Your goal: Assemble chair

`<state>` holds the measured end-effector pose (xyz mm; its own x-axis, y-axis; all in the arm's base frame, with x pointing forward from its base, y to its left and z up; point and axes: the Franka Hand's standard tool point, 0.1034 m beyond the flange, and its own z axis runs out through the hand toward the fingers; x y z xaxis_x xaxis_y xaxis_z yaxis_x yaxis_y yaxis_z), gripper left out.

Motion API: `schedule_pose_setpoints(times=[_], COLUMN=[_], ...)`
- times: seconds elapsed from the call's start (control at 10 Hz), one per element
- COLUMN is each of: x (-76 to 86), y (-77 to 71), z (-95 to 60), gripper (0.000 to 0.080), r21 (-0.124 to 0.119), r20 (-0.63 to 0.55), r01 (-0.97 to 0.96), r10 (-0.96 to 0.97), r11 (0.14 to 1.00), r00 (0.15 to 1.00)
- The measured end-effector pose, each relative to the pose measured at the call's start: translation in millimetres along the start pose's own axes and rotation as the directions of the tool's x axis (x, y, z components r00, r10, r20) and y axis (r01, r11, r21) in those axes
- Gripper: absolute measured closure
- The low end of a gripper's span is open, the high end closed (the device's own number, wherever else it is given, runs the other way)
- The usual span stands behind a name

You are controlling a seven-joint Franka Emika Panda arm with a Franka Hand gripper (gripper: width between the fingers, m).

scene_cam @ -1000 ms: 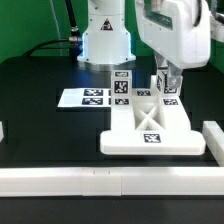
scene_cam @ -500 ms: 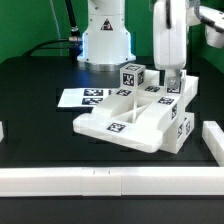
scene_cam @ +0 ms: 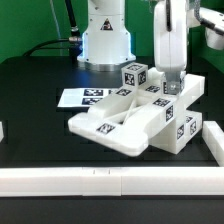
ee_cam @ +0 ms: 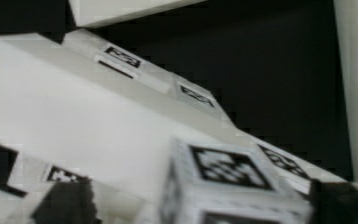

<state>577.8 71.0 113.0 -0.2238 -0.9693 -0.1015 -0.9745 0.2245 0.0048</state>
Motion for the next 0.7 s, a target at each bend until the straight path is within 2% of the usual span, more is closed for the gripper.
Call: schedule_pose_setpoints(times=[0.4,0.7], x=[0.3,1.0], y=[-0.3,0.3], z=[0.1,1.4], gripper=[0.0151,0.015], r21=[0.0,-0.004], r20=[-0.001,-0.002], r01=[0.312,0.514], r10=[-0.312,-0.514], r11=[0.95,0.858], r00=[0.95,0.858])
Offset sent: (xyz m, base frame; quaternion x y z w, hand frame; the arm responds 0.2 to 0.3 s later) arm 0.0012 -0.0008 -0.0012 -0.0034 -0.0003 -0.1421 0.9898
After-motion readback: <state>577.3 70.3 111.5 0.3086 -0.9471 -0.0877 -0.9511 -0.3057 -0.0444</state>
